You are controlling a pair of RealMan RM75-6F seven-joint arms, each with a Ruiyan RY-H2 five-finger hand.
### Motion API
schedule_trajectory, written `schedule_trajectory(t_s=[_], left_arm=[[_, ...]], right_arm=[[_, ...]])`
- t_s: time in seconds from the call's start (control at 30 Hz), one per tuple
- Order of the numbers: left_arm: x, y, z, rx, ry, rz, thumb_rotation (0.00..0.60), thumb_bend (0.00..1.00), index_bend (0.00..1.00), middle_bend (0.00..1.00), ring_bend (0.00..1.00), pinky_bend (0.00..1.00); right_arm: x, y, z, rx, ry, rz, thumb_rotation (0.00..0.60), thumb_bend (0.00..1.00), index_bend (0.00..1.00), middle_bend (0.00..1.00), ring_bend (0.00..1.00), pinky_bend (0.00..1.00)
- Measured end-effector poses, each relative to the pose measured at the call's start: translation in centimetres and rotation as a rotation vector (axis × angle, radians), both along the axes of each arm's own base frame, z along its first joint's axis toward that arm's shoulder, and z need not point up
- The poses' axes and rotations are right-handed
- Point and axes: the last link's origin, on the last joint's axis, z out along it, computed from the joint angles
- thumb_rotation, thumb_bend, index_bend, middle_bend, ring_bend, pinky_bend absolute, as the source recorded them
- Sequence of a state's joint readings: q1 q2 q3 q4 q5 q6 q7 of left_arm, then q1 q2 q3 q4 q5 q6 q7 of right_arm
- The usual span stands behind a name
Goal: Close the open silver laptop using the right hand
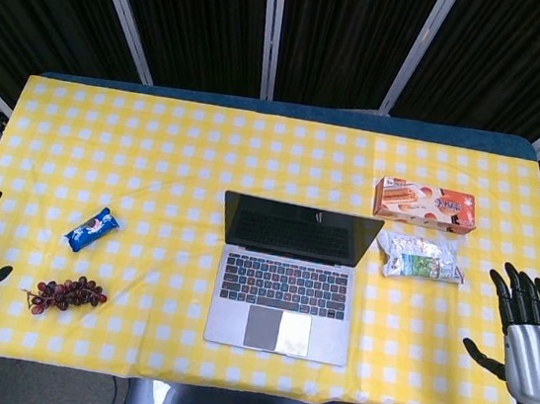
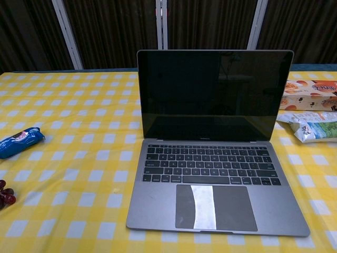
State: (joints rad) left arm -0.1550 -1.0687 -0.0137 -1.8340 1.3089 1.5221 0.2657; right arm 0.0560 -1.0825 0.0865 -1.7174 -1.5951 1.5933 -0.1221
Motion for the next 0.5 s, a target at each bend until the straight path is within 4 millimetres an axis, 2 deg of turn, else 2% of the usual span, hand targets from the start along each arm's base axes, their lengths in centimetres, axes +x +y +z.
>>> schedule_trajectory(t_s=[0.23, 0.3, 0.33, 0.37, 0.47, 0.5], left_arm=[[0.0, -0.2, 0.2, -0.002, 0.004, -0.016, 0.6, 0.0, 0.0, 0.0, 0.0, 0.0], [0.1, -0.2, 0.3, 0.0, 0.003, -0.023, 0.6, 0.0, 0.0, 0.0, 0.0, 0.0], [0.2, -0.2, 0.4, 0.001, 0.001, -0.025, 0.6, 0.0, 0.0, 0.0, 0.0, 0.0], [0.2, -0.2, 0.4, 0.002, -0.001, -0.026, 0.6, 0.0, 0.0, 0.0, 0.0, 0.0], [0.1, -0.1, 0.5, 0.002, -0.001, -0.019, 0.6, 0.0, 0.0, 0.0, 0.0, 0.0], [0.1, 0.0, 0.5, 0.004, 0.0, -0.015, 0.6, 0.0, 0.0, 0.0, 0.0, 0.0]], right_arm=[[0.0, -0.2, -0.5, 0.015, 0.026, 0.004, 0.6, 0.0, 0.0, 0.0, 0.0, 0.0], [-0.1, -0.6, -0.8, 0.03, 0.029, 0.005, 0.6, 0.07, 0.0, 0.0, 0.0, 0.0], [0.0, -0.8, -0.9, 0.039, 0.029, 0.007, 0.6, 0.19, 0.0, 0.0, 0.0, 0.0], [0.1, -1.2, -1.0, 0.05, 0.027, 0.012, 0.6, 0.36, 0.0, 0.0, 0.0, 0.0], [1.1, -3.5, -1.0, 0.086, 0.003, 0.056, 0.6, 0.73, 0.0, 0.0, 0.0, 0.0], [1.6, -4.7, -0.9, 0.105, -0.01, 0.078, 0.6, 0.81, 0.0, 0.0, 0.0, 0.0]])
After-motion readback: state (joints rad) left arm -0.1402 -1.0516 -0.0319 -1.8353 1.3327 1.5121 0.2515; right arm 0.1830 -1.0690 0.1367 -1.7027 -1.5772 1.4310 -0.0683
